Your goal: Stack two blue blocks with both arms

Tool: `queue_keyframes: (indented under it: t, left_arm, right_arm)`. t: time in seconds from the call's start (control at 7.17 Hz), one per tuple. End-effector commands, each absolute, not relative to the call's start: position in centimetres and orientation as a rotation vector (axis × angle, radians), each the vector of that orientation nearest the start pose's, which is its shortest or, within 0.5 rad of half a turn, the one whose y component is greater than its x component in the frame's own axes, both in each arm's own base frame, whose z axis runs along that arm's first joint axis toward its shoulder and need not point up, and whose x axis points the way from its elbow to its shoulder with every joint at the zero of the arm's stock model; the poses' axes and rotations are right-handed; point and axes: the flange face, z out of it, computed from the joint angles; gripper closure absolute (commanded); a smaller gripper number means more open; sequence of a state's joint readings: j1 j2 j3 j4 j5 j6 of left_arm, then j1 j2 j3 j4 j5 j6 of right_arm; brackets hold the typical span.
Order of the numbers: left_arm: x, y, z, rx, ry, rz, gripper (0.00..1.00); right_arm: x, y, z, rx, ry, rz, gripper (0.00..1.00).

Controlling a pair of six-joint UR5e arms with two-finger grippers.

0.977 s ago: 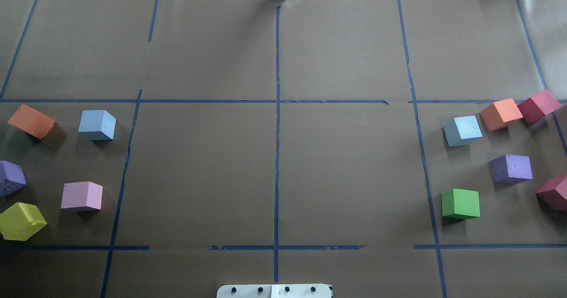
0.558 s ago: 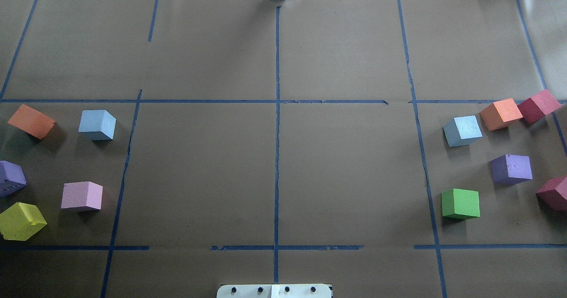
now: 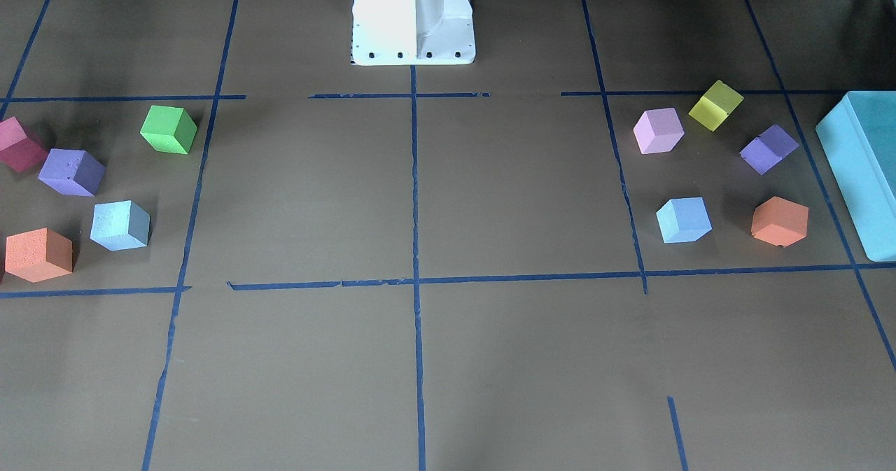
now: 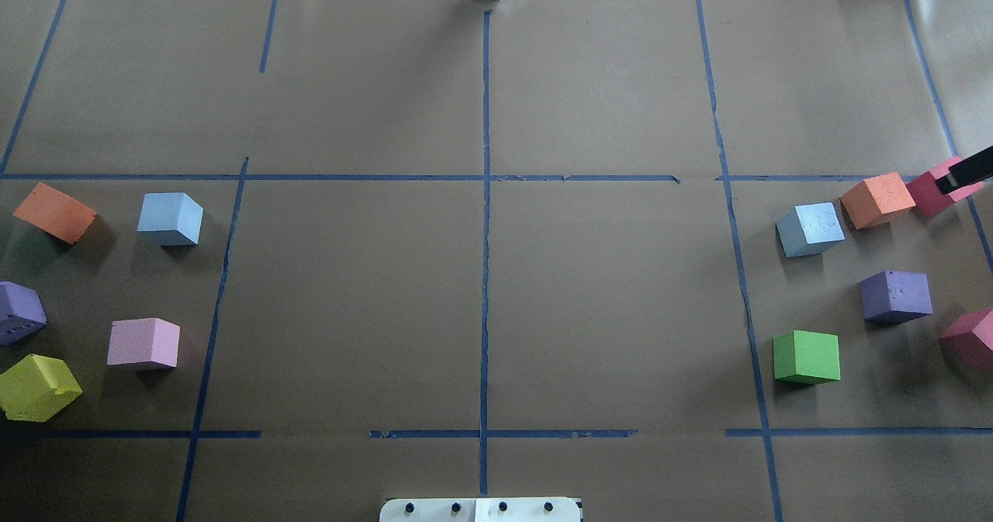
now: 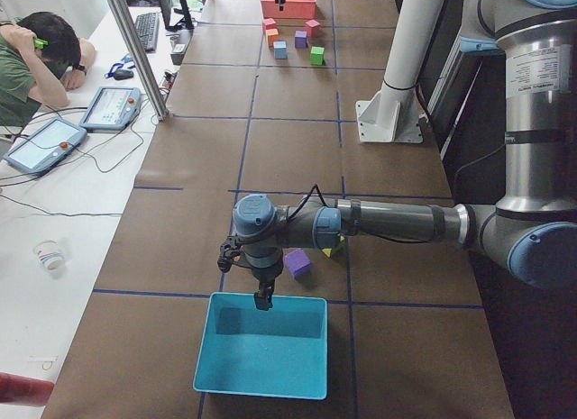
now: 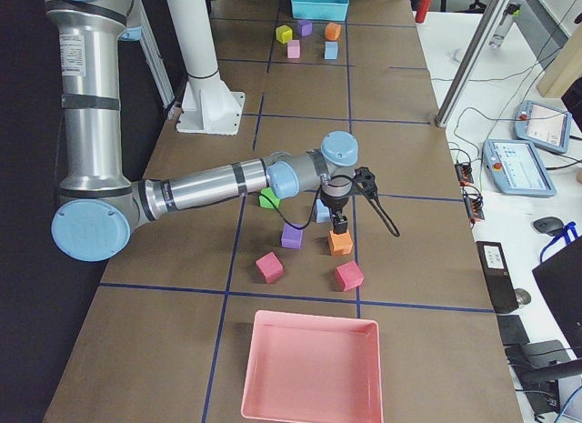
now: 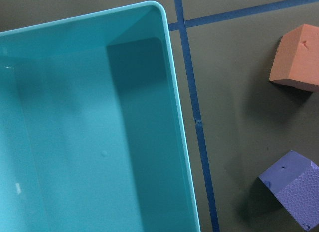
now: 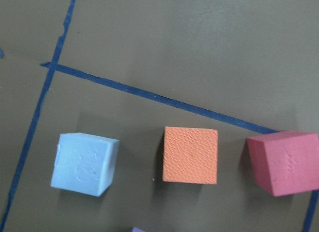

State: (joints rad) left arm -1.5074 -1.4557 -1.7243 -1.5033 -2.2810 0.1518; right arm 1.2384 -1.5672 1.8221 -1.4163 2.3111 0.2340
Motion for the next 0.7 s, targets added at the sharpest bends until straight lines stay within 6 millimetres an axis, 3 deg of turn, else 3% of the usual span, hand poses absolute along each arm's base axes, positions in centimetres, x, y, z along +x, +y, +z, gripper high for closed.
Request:
queue_keyframes:
  t: [0.0,0.14,0.56]
  left_arm:
    - [-3.6,-44.4,64.8,0.000,0.712,0.205,0.00]
    - [-3.5,-44.4,64.8,-0.001,0.712,0.206,0.00]
    - [-3.4,-44.5,64.8,-0.002,0.712,0.208,0.00]
  right_arm:
    - [-17.2,-51.0,49.0,0.176,-0.819,-0.158,0.00]
    - [-19.5,-50.6,48.9,0.175,-0.791,-0.164,0.00]
    - [-22.0,-50.5,50.6,0.140,-0.757,-0.181,0.00]
